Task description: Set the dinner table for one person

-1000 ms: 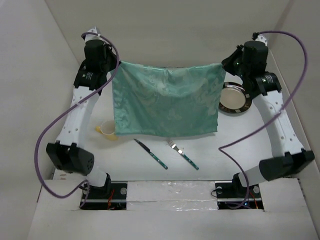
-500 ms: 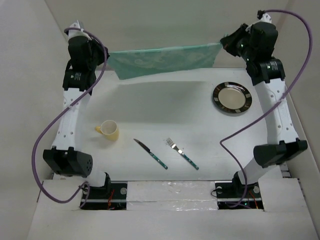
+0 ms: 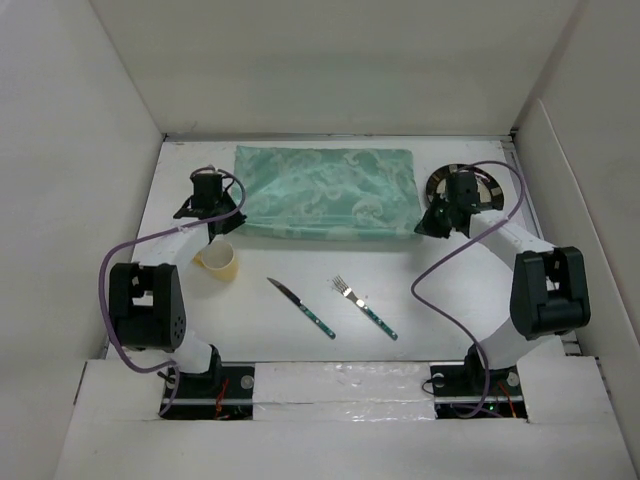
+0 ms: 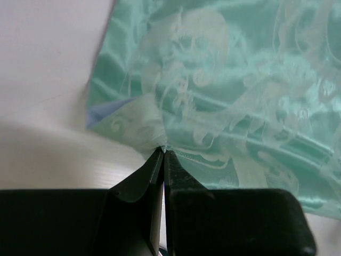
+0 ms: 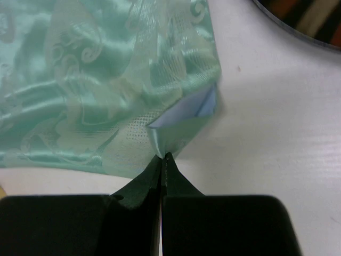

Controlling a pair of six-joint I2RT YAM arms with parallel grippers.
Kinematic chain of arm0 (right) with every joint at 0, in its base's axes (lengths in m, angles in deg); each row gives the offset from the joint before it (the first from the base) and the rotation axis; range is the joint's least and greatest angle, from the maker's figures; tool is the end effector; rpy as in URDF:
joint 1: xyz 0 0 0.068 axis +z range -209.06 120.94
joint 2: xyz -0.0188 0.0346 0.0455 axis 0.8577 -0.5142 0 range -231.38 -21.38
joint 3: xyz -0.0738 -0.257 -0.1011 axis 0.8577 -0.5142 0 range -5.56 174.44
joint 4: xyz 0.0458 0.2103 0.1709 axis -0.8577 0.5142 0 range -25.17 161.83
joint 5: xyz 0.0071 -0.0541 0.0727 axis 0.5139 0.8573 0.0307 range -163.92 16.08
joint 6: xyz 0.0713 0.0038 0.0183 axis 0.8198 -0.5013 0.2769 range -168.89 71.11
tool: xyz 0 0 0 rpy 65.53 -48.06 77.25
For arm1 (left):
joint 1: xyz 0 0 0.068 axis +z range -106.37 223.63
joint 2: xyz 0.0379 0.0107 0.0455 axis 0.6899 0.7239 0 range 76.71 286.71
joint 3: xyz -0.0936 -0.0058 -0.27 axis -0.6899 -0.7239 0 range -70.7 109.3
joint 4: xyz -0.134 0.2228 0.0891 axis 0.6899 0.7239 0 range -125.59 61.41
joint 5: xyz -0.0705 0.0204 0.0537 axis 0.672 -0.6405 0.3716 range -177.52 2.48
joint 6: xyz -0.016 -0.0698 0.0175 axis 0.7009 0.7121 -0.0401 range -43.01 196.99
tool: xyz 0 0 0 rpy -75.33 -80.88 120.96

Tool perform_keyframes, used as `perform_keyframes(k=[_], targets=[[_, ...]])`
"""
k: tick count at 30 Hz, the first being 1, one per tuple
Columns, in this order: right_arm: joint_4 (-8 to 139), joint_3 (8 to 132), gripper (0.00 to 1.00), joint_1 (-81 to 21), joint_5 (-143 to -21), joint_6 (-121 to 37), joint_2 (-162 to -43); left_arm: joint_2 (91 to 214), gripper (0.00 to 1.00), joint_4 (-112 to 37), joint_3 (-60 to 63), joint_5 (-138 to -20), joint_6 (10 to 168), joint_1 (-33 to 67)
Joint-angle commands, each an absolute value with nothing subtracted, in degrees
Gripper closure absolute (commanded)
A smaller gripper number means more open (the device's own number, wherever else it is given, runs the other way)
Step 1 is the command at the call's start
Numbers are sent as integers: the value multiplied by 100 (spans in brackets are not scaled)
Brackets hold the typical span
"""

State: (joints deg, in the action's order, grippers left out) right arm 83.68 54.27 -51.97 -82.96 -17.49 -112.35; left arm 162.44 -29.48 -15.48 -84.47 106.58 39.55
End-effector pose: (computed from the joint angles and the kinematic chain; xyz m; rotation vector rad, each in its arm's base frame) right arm 0.3603 0.0546 0.2049 0.4543 2.4489 0.4846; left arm 0.3609 -0.0289 0.2294 -0.4645 2.1872 -0.3824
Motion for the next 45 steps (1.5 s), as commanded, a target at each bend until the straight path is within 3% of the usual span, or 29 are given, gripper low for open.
perform_keyframes(k=[1, 16, 37, 43, 45], targets=[[7819, 5325, 100, -5299, -8394, -1962, -10909, 16187, 100, -3304, -1489, -8243, 10670, 3976], [7994, 4112, 100, -5537, -8236, -2147, -10004, 15511, 100, -2312, -1831, -8014, 10336, 3739], [8557, 3812, 97, -5642, -8157, -2156, -9494, 14957, 100, -1731, -2359, -7530, 9949, 3739], [8662, 3795, 81, -5642, -8078, -2156, -9494, 14808, 85, -1696, -2271, -7548, 10011, 3739], [8680, 3812, 76, -5642, -8043, -2130, -9468, 14729, 74, -1617, -2157, -7539, 10028, 3739]])
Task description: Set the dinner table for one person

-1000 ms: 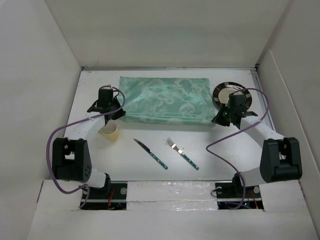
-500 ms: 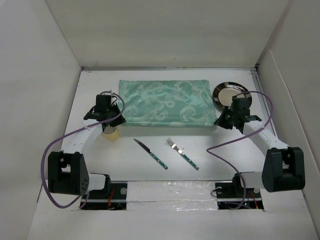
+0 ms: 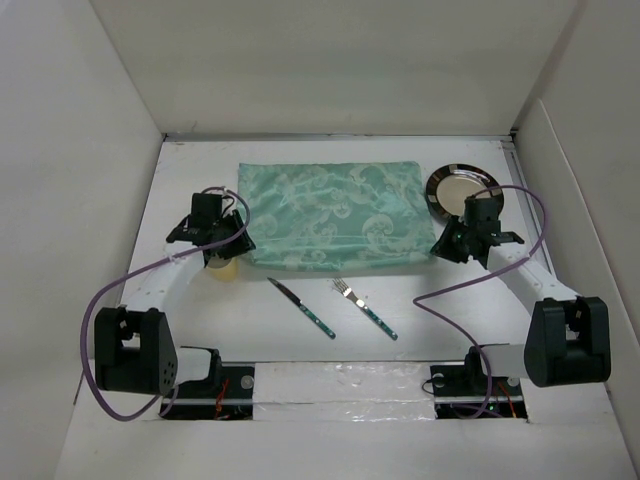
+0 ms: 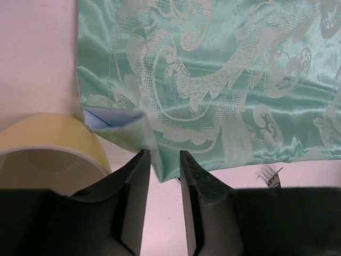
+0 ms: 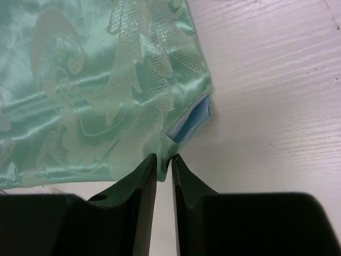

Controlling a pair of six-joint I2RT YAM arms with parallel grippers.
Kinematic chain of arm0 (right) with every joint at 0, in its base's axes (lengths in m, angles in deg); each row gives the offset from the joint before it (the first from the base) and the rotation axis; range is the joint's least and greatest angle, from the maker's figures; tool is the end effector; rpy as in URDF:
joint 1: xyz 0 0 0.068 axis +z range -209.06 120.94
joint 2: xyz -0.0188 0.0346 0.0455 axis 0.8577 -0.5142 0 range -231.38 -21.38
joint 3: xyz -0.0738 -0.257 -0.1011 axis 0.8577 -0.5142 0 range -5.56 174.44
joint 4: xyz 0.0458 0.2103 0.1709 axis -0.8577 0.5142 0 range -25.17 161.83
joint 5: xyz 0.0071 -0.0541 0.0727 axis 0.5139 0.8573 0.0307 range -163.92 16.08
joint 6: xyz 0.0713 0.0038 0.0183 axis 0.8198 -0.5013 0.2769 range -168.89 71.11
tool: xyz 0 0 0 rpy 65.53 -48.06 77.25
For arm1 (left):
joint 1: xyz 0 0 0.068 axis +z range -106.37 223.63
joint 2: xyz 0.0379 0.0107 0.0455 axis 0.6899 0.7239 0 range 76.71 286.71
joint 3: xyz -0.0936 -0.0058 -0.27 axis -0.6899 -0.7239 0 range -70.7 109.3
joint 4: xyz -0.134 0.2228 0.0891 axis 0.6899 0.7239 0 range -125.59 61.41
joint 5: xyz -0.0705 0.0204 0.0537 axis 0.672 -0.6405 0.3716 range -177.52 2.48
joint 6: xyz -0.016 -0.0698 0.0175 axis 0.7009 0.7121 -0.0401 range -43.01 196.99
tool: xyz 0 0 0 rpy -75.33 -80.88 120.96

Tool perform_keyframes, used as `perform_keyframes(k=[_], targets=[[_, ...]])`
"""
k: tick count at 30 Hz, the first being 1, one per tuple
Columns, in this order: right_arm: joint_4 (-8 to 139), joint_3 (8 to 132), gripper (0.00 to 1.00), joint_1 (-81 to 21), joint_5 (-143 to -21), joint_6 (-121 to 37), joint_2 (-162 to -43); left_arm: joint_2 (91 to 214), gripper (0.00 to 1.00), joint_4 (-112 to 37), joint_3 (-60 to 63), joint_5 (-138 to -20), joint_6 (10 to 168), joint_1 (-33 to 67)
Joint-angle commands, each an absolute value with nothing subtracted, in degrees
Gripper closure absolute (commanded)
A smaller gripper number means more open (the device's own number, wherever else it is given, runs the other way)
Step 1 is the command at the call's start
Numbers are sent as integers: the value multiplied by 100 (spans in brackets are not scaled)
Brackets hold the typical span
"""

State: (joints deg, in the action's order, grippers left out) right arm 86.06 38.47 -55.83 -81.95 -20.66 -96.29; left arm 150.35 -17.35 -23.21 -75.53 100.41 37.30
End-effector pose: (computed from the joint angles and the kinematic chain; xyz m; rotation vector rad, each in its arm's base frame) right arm 0.2830 0.0246 0.1933 0.4849 2.4659 0.4036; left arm 0.2938 -0.0454 0.2253 -0.2495 2.3665 -0.4978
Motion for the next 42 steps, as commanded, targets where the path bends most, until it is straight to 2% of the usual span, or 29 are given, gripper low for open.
perform_keyframes(k=[1, 4, 6, 13, 14, 15, 17, 18, 20, 21, 24, 25, 26, 31, 32, 33, 35, 36, 37, 39, 42], targets=[[8723, 3830, 74, -5642, -8034, -2129, -9424, 14702, 73, -1573, -2096, -7522, 10028, 3739], [8872, 3988, 68, -5642, -7998, -2094, -9301, 14553, 73, -1415, -1754, -7486, 10019, 3739], [9013, 4180, 65, -5642, -7859, -2077, -9178, 14465, 77, -1283, -1411, -7495, 10019, 3739], [9506, 4892, 61, -5046, -7454, -2042, -8651, 14201, 85, -940, -286, -7311, 10028, 3739], [9497, 4963, 63, -4931, -7453, -2042, -8581, 14131, 89, -905, -15, -7320, 10020, 3739], [9471, 5025, 77, -4678, -7488, -2042, -8467, 14105, 92, -896, 92, -7337, 10019, 3739], [9357, 5253, 96, -4361, -7593, -1989, -8404, 14000, 100, -852, 530, -7407, 10002, 3739], [9287, 5332, 100, -3950, -7655, -1928, -8439, 13964, 100, -843, 663, -7416, 9984, 3739], [8946, 5751, 100, -3160, -7621, -1596, -8657, 13929, 100, -608, 1249, -7538, 9958, 3739], [8944, 5755, 100, -3155, -7542, -1593, -8659, 13928, 100, -606, 1253, -7539, 9958, 3739], [8654, 6368, 100, -2032, -7122, -1330, -9404, 13815, 100, -597, 1587, -7575, 10063, 3739], [8593, 6831, 100, -1595, -7059, -1286, -9928, 13762, 100, -667, 1666, -7470, 10142, 3739], [8592, 6836, 100, -1399, -6997, -1286, -10247, 13770, 100, -711, 1710, -7365, 10143, 3739], [8732, 8784, 100, -607, -6821, -1242, -11952, 13674, 99, -1080, 1947, -6741, 10292, 3739], [8785, 9065, 99, -510, -6786, -1250, -12216, 13639, 95, -1124, 2061, -6679, 10301, 3739], [8890, 9407, 87, -335, -6759, -1277, -12775, 13612, 92, -1133, 2097, -6626, 10318, 3739], [9311, 10480, 71, -167, -6698, -1373, -13358, 13525, 84, -1151, 2123, -6660, 10345, 3512], [9478, 10866, 55, -27, -6628, -1417, -13944, 13498, 81, -1142, 2115, -6652, 10353, 3458], [9889, 11696, 50, 26, -6645, -1444, -14255, 13454, 80, -1133, 2106, -6626, 10380, 3457], [10269, 12501, 42, 132, -6540, -1497, -14835, 13357, 80, -1124, 1992, -6695, 10380, 3195], [10604, 13522, 36, 211, -6582, -1514, -15671, 13269, 79, -1063, 1869, -6800, 10345, 2975]])
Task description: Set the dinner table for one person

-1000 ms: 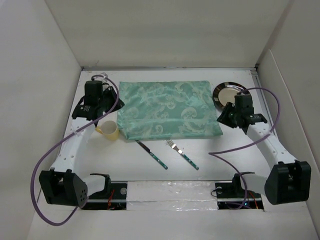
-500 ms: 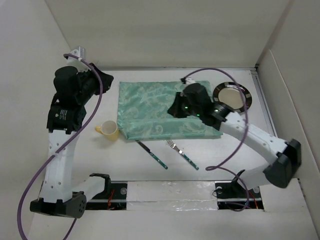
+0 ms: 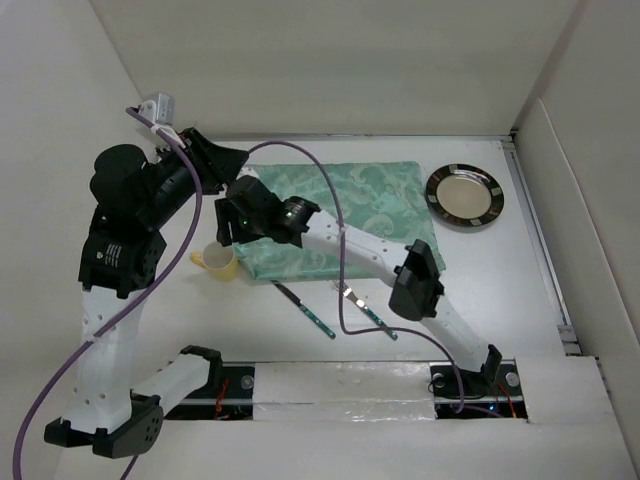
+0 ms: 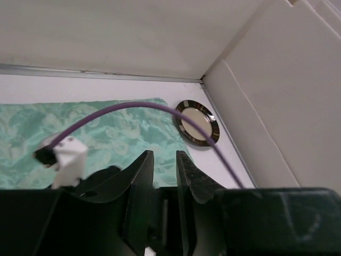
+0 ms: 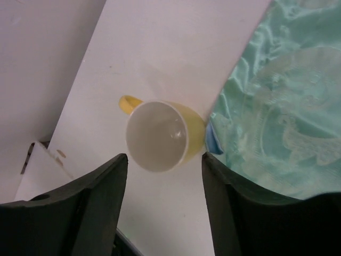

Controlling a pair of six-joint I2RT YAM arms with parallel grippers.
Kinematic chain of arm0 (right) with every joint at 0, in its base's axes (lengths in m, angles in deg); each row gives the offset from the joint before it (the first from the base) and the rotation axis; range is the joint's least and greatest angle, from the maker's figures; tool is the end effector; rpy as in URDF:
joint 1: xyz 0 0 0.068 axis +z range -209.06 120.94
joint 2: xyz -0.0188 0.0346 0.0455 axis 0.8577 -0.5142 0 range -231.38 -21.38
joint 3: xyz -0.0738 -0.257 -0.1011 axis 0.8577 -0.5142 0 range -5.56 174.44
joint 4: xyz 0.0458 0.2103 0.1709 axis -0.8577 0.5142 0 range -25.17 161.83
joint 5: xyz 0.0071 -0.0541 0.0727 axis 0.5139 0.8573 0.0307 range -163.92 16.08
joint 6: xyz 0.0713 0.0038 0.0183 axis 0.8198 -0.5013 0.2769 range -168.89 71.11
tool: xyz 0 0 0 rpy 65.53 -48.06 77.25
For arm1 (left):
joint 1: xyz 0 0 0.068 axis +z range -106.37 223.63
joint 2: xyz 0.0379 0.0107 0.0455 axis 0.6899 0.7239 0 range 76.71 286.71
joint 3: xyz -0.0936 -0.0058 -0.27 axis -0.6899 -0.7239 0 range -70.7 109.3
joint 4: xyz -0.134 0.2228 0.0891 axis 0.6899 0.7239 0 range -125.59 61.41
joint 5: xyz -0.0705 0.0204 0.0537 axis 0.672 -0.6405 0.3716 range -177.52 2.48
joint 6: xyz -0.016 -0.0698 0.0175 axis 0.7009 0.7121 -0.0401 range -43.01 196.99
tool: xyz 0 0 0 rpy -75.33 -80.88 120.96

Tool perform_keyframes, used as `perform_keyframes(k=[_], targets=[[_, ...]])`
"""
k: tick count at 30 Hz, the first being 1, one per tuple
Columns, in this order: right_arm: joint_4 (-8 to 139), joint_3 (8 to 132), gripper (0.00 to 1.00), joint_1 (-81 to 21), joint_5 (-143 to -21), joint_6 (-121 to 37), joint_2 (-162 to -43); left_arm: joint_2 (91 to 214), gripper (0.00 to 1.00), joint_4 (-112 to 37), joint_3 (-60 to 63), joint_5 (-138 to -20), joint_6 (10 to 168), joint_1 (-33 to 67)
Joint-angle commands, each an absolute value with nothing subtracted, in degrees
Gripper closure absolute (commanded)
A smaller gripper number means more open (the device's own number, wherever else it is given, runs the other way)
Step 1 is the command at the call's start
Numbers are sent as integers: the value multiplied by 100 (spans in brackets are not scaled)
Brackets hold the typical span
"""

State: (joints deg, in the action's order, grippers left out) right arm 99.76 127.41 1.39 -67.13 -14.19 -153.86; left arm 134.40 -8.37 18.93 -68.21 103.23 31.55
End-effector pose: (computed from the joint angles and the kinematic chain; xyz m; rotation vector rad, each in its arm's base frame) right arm 0.2912 0.4989 0.3038 -0.4394 2.2435 0.7970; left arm 0.1833 -0.0600 0.5469 0.0912 1.5416 -0.7851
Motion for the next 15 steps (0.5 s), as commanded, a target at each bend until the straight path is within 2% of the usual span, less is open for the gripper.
perform_keyframes(k=[1, 8, 11, 13, 15], targets=[[10692, 13672, 36, 264, -6592, -1471, -15960, 13269, 79, -1037, 1851, -6923, 10301, 2852], [10377, 13779, 40, 264, -6653, -1330, -16410, 13278, 78, -905, 1737, -7232, 10081, 2473], [10402, 13981, 46, 264, -6715, -1216, -16586, 13339, 78, -896, 1702, -7205, 10002, 2473], [10350, 13946, 54, 264, -6715, -1163, -16639, 13357, 78, -896, 1728, -7240, 9949, 2473], [10184, 13850, 68, 264, -6715, -1058, -16570, 13375, 78, -896, 1772, -7398, 9897, 2315]])
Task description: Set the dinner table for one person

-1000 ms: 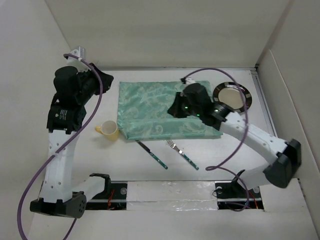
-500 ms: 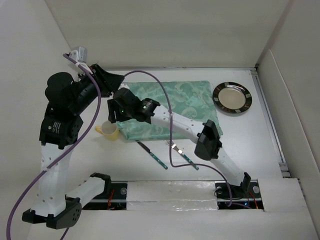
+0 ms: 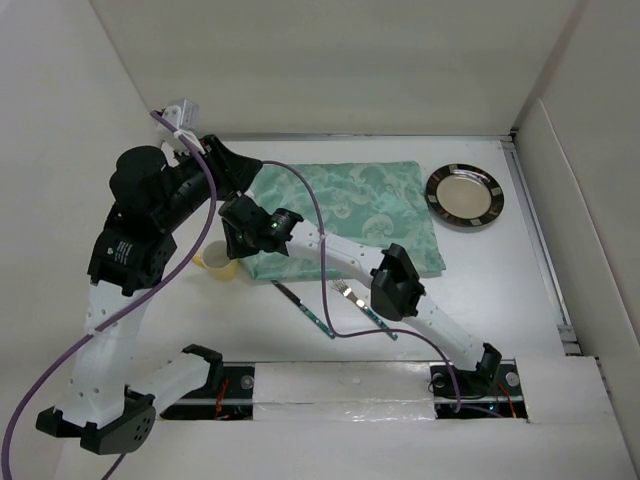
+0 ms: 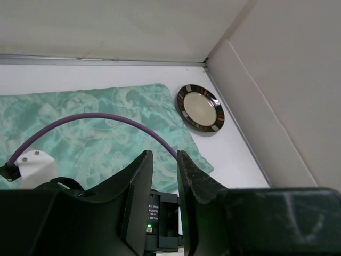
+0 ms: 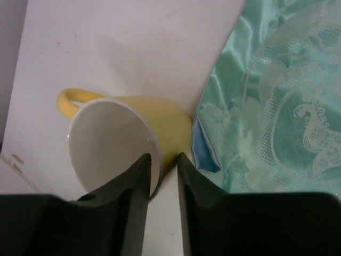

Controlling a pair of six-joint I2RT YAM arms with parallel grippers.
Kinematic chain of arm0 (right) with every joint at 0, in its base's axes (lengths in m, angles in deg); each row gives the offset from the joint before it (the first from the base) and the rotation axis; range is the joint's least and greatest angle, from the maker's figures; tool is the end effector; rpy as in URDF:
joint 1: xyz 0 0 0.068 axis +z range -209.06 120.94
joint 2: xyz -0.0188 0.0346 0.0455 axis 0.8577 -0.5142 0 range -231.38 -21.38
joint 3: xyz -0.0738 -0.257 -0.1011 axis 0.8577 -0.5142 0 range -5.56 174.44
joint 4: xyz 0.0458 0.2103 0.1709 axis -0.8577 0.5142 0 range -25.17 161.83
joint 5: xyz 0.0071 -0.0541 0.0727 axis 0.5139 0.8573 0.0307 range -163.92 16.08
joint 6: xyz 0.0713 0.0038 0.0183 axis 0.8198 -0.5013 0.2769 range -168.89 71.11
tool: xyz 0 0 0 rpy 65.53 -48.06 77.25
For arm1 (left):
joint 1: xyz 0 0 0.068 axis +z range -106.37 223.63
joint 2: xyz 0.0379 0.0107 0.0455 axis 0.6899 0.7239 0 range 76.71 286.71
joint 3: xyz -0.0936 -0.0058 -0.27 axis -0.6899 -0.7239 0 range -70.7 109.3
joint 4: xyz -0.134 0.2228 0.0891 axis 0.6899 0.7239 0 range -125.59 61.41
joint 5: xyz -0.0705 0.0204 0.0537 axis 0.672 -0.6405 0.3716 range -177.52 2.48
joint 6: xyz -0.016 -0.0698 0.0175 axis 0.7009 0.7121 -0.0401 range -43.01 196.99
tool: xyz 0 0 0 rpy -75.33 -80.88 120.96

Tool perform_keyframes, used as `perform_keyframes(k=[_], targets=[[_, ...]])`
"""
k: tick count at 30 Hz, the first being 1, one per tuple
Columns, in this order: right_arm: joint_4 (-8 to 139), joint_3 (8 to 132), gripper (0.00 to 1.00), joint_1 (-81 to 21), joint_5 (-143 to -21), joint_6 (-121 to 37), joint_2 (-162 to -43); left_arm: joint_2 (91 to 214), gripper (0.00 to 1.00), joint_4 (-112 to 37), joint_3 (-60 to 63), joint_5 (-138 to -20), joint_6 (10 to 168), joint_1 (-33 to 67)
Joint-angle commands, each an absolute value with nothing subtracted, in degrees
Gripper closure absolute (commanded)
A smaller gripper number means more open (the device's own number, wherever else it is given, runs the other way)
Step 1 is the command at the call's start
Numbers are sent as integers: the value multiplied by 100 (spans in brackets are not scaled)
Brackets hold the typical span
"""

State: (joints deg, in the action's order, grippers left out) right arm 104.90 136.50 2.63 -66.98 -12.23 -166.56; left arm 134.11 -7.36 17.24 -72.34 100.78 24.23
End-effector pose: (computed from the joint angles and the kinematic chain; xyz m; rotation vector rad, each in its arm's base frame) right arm 0.2951 0.5321 0.2252 -0.4642 2.3863 0.6995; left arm 0.1803 -0.0805 0.5360 0.1576 1.5791 -0.7970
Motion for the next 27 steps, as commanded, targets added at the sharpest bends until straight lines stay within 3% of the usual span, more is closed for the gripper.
perform_keyframes(k=[1, 4, 6, 12, 17, 27], targets=[[10104, 13701, 71, 264, -6767, -1031, -16543, 13392, 78, -905, 1772, -7390, 9870, 2315], [10042, 13709, 82, 264, -6829, -926, -16534, 13436, 78, -949, 1798, -7407, 9844, 2315], [10025, 13744, 100, 264, -6856, -873, -16508, 13454, 78, -966, 1851, -7451, 9809, 2315], [8685, 13009, 100, 134, -7347, -364, -15395, 13647, 77, -765, 2456, -7960, 9572, 2315], [8662, 12944, 100, -410, -7348, -336, -14603, 13788, 76, -790, 2546, -7979, 9545, 2315], [9276, 11433, 100, -2151, -6383, -1267, -13169, 13990, 74, -887, 1641, -8119, 9597, 2315]])
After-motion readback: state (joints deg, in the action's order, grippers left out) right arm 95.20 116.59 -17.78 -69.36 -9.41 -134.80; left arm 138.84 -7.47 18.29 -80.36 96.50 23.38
